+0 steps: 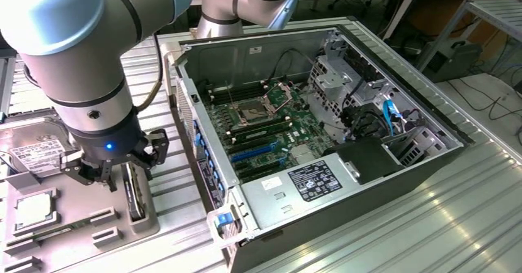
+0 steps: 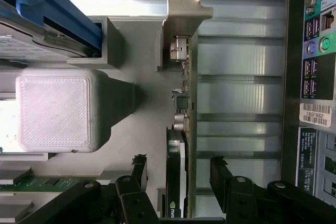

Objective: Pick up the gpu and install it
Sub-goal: 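Pick up the gpu and move the gpu toward the slot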

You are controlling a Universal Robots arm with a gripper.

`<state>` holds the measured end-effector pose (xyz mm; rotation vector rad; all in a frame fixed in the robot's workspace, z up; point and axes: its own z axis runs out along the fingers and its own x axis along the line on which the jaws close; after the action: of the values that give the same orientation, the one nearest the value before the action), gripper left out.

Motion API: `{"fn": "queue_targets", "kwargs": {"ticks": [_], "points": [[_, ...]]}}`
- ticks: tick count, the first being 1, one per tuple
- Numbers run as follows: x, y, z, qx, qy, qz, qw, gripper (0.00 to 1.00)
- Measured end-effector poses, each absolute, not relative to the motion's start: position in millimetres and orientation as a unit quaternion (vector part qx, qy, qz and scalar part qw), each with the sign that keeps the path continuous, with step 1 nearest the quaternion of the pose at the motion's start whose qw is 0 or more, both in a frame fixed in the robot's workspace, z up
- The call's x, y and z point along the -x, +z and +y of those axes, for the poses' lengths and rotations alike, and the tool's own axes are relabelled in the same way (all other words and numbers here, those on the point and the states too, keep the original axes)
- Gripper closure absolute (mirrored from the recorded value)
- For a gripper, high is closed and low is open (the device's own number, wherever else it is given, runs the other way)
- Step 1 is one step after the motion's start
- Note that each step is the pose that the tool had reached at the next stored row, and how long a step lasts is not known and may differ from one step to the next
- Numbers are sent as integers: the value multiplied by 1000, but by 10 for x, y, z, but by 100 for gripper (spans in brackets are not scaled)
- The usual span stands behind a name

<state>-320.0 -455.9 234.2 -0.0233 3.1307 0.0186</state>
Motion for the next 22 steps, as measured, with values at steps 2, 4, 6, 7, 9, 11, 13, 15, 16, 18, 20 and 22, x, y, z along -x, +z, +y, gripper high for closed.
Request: {"fn": "queue_targets", "kwargs": {"ticks": [2, 4, 6, 7, 9, 11, 13, 15, 16, 18, 20, 22], "points": [[3200, 2315, -4559, 7, 6, 1000, 5, 40], [3200, 2289, -4560, 7, 6, 1000, 5, 40], [3200, 2262, -4560, 7, 6, 1000, 5, 40], [3200, 2249, -4560, 7, 6, 1000, 5, 40], [3200, 2235, -4560, 7, 6, 1000, 5, 40], [3200, 2236, -4560, 7, 6, 1000, 5, 40], [3200, 2235, -4560, 7, 6, 1000, 5, 40], [3200, 2235, -4559, 7, 6, 1000, 5, 40], [3200, 2235, -4560, 7, 6, 1000, 5, 41], [3200, 2235, -4560, 7, 6, 1000, 5, 48], [3200, 2235, -4560, 7, 6, 1000, 5, 55], [3200, 2235, -4560, 7, 6, 1000, 5, 55]]}}
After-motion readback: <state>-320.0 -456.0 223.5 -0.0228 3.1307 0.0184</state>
